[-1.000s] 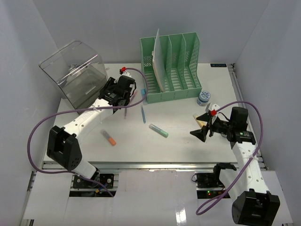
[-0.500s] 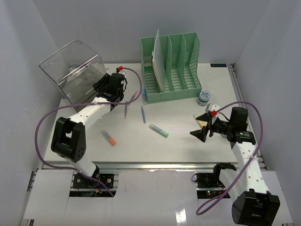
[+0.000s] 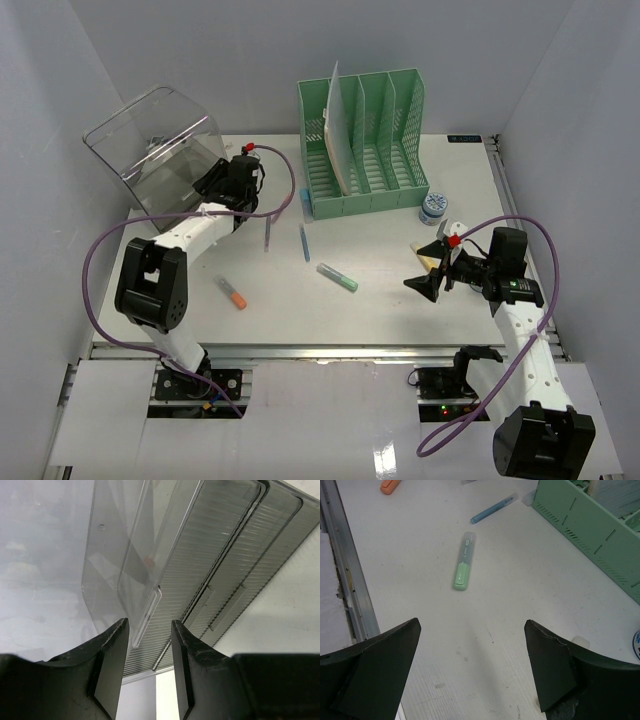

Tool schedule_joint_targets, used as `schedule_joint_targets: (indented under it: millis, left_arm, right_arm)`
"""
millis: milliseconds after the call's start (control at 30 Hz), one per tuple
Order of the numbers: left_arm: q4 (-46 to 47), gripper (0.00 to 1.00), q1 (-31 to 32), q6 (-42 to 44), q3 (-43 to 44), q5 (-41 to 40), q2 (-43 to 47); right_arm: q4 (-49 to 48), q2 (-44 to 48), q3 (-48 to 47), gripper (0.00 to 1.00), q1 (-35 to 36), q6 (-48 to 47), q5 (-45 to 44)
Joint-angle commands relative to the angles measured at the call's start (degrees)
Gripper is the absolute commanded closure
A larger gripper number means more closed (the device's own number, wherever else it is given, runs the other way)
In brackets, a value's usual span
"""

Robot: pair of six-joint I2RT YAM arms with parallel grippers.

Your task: Organize the desk

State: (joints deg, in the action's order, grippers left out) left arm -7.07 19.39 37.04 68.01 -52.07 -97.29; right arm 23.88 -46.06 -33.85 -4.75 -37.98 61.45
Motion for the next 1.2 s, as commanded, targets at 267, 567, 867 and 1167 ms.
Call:
schedule_joint_targets:
  millis: [267, 567, 867, 1167]
  left_arm:
    - [1.27, 0.55, -1.82, -0.79, 1.86, -0.40, -2.17]
    - [2.00, 0.55, -1.85, -0.91, 1.89, -1.61, -1.52]
    - [5.77, 0.55, -0.37, 2.49, -0.08, -2.86, 2.13]
    - [9.97, 0.54, -2.30, 4.66, -1.65, -2.51, 0.25]
  right_arm:
    - [0.40, 0.80, -0.90, 0.09, 0.01, -0.69, 1.07]
    - [0.88, 0.80, -0.96, 0.09, 0.01, -1.11, 1.45]
    - [0.99, 0.77, -0.87, 0.10, 0.01, -1.31, 1.59]
    - [1.35, 0.80, -0.91, 0.10, 0.01, -1.71, 1.57]
